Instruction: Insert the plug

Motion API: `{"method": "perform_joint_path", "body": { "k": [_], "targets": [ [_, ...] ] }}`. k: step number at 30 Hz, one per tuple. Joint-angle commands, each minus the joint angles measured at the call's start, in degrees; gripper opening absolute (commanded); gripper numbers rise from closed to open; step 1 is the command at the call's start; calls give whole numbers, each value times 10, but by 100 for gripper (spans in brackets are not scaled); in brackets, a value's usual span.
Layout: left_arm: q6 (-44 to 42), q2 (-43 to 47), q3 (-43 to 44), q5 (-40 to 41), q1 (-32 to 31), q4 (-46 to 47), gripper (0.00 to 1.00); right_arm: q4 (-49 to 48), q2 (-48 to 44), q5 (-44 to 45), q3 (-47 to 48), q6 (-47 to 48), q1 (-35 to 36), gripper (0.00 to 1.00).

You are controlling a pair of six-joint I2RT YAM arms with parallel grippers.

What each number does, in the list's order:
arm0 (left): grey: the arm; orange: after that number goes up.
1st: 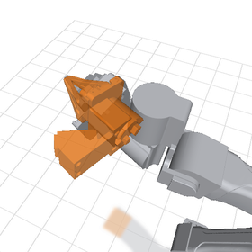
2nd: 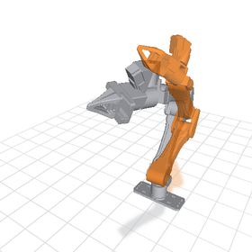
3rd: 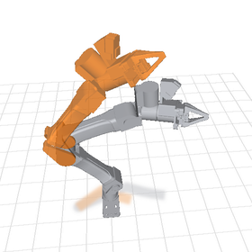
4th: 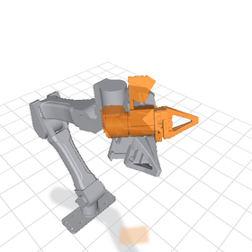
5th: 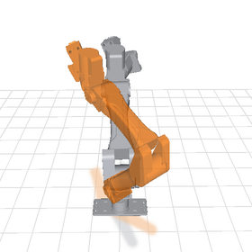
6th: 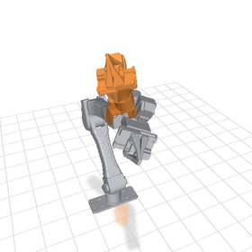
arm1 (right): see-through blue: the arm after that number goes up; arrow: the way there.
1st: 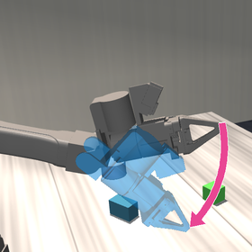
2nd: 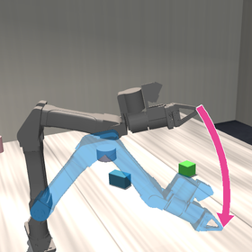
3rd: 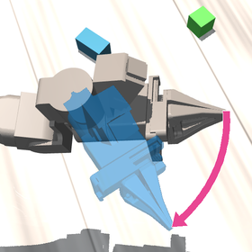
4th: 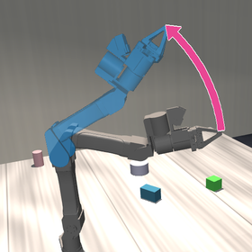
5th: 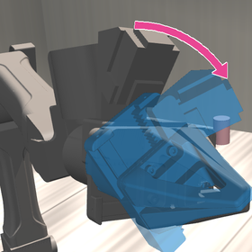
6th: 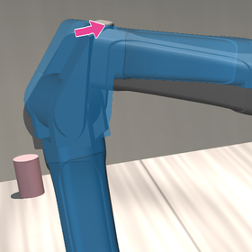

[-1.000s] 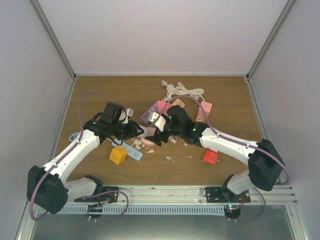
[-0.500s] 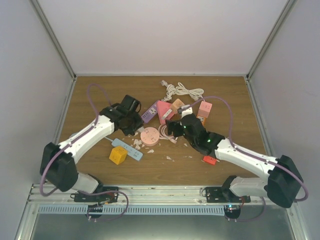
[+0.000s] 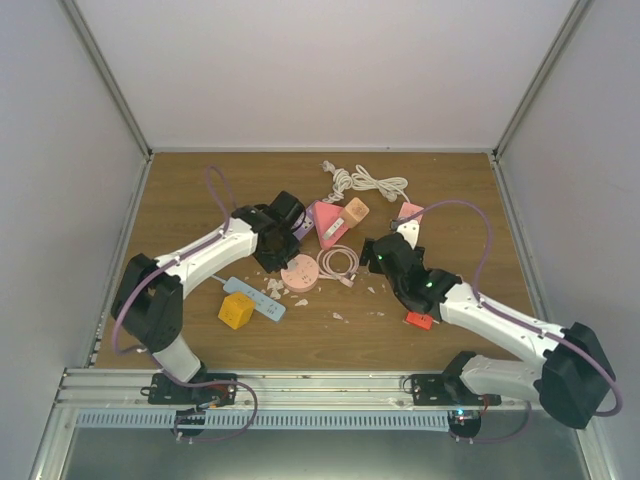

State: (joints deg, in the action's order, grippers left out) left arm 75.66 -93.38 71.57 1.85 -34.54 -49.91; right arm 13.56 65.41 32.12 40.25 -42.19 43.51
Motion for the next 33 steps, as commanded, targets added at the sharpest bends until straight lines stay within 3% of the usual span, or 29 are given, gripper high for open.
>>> {"method": "perform_joint_path", "body": {
  "k": [1,12,19,33],
  "targets": [
    [15,-28,31,26,-10,-9,0,11,12,22,3,-22,-12,97],
    [35,-60,67,37,-14,-12,0,18,41,10,7,-30,-24,98],
    [43,-80,98,85,-14,-56,0,19,48,4,8,-27,-26,98],
    [24,-100,70,19,-15,-16,0,22,54,4,4,-34,-27,98]
  ]
}}
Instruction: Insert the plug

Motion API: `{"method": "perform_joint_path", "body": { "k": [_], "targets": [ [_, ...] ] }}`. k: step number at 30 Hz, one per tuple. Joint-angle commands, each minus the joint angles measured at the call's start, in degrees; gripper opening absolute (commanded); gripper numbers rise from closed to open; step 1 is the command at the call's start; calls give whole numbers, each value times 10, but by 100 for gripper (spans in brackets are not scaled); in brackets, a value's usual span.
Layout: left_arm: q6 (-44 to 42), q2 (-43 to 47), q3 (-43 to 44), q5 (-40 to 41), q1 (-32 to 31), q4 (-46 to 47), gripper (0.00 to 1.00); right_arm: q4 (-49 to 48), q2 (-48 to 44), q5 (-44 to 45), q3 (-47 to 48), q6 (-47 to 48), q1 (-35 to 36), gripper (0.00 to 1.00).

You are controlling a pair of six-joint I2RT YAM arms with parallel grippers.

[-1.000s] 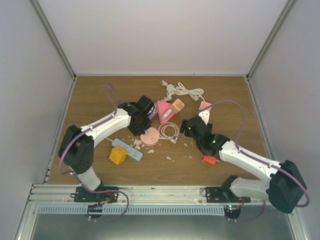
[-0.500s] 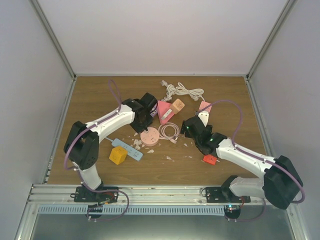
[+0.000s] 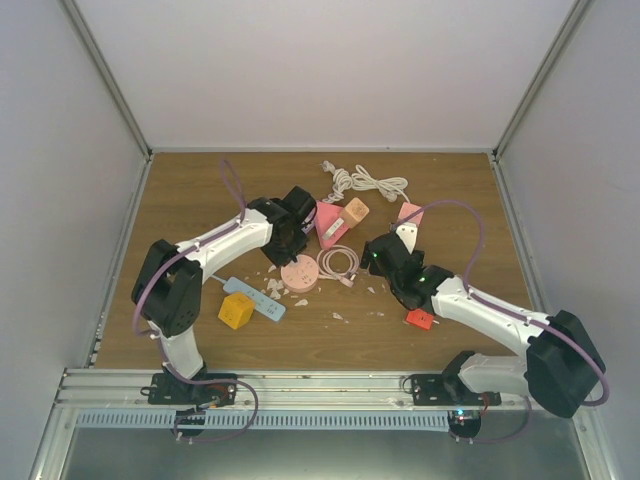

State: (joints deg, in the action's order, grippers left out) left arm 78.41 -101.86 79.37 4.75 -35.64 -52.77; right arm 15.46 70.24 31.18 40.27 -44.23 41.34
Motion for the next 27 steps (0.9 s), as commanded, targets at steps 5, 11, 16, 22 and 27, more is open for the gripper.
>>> {"method": "perform_joint_path", "body": {
  "k": [5,11,16,22,27],
  "targets": [
    [5,-22,-8,12,-4,0,0,2,7,13,1,-13,-6,98],
    [9,-39,-13,21,-4,-9,0,3,9,15,-1,-13,-6,98],
    [15,-63,-19,43,-16,-20,0,2,12,16,-5,-16,-7,98],
    [21,-84,-39,17,-27,-3,0,4,12,16,-5,-16,-7,98],
    [21,-96,-37,6,-29,3,0,6,10,16,-8,-17,-8,98]
  ]
}}
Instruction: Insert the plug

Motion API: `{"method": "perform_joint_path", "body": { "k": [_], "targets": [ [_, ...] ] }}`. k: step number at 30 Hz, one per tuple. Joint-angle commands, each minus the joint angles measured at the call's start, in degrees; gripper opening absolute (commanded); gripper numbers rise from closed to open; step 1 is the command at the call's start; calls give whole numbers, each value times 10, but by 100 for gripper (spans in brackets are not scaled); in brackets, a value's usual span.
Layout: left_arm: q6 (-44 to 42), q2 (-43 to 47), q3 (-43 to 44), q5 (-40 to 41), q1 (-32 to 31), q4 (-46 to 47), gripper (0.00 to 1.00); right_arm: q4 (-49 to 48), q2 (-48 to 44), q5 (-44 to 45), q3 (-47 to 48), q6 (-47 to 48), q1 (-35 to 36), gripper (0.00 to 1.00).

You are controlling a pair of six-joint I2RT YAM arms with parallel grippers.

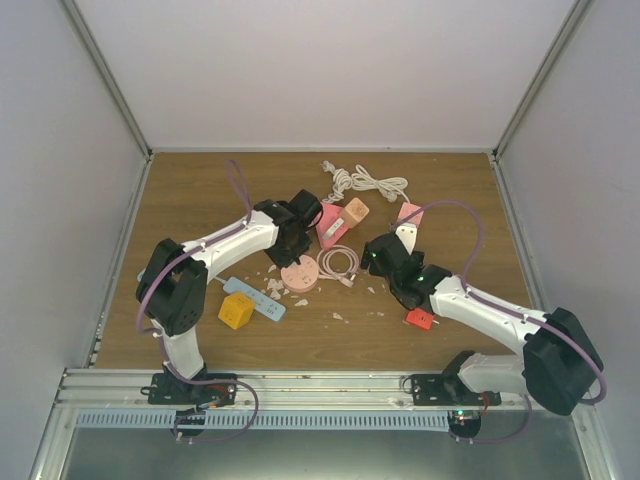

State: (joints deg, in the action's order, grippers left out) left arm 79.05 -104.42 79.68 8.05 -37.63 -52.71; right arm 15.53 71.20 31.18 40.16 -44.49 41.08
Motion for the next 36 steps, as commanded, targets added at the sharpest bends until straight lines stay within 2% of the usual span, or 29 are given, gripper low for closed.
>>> {"method": "perform_joint_path", "body": {
  "k": [1,4,8,18,21,27,36],
  "targets": [
    [15,-69,-41,-27,-8,3,0,6,-1,16,-7,-15,-6,98],
    [13,-63,-47,-43,-4,14,0,8,-4,19,-7,-14,-6,98],
    [-5,-46,-84,-120,26,62,0,10,-9,19,-7,-13,-6,98],
    [-58,-48,-39,-101,65,34,0,12,-15,22,-10,-14,-8,98],
    [-53,-51,-27,-78,50,25,0,10,-14,22,-10,-15,-8,98],
    [13,-69,-16,-34,-12,-7,0,12,-9,22,-8,-14,-9,98],
    [20,-112,25,-4,-43,-39,0,18,-16,25,-10,-17,-10,98]
  ]
}}
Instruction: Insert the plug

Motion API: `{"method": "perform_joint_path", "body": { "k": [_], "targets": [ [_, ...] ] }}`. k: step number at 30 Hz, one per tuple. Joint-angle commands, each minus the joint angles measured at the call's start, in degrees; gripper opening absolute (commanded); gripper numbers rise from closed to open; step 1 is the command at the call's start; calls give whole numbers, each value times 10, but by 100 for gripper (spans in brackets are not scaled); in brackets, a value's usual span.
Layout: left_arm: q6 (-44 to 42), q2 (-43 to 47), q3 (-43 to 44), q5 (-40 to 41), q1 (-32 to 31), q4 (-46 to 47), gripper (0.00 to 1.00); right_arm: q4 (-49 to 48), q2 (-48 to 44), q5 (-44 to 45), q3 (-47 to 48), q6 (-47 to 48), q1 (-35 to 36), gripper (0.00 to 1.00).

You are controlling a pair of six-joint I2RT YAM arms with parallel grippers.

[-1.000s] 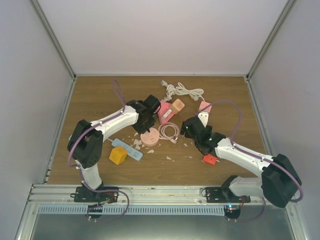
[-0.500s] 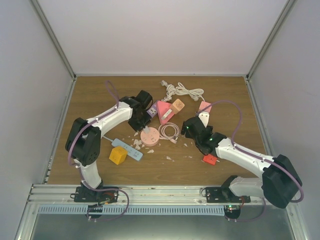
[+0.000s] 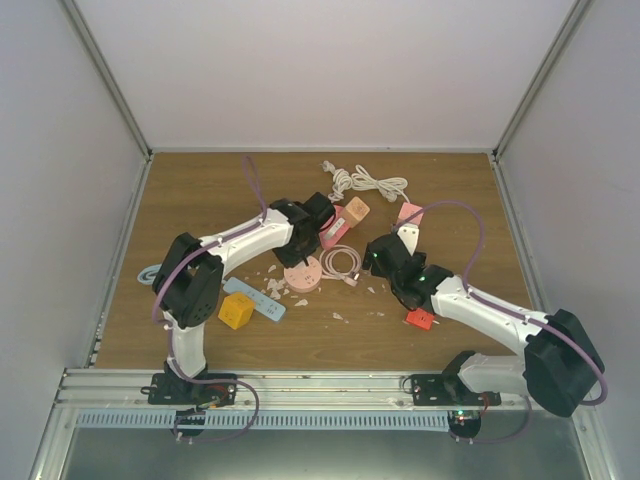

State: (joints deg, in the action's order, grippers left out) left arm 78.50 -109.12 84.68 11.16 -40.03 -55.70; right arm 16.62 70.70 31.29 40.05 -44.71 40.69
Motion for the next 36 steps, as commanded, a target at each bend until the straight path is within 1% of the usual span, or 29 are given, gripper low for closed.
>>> {"method": "perform_joint_path", "body": {
  "k": [1,5,9,11,13,15,17,18,20,21,25,27,29,31,33,36],
  "targets": [
    [26,-66,-24,-36,-18,-10,0,8,-13,24,-10,-15,-6,98],
    [26,-62,-25,-39,-18,-11,0,8,-18,24,-12,-16,-7,98],
    [25,-40,-29,-27,-17,-6,0,6,-23,23,-14,-11,-7,98],
    [15,-22,-26,-14,-17,0,7,5,-26,21,-14,-8,-8,99],
    [3,-5,-16,-4,-16,3,22,8,-27,21,-12,-6,-8,99],
    [-14,14,-6,6,-16,8,41,11,-33,20,-11,-7,-8,99],
    [-27,39,2,15,-17,16,67,15,-42,19,-11,-10,-7,99],
    [-37,50,4,18,-17,20,76,19,-46,18,-10,-12,-8,99],
    [-49,73,4,27,-17,25,88,30,-53,17,-8,-15,-8,99],
    [-57,85,0,31,-17,32,91,36,-55,17,-8,-17,-8,100],
    [-92,157,-44,46,-17,82,99,69,-59,17,2,-30,-9,100],
    [-120,206,-82,56,-17,128,99,83,-60,7,4,-39,-10,100],
    [-180,261,-126,63,-17,193,99,96,-63,-8,4,-51,-13,100],
    [-259,319,-175,61,-17,266,99,121,-64,-24,5,-66,-20,100],
    [-360,383,-230,48,-16,346,99,162,-65,-23,7,-95,-23,100],
    [-475,474,-312,12,-14,460,99,206,-74,-21,3,-134,-24,100]
  ]
}}
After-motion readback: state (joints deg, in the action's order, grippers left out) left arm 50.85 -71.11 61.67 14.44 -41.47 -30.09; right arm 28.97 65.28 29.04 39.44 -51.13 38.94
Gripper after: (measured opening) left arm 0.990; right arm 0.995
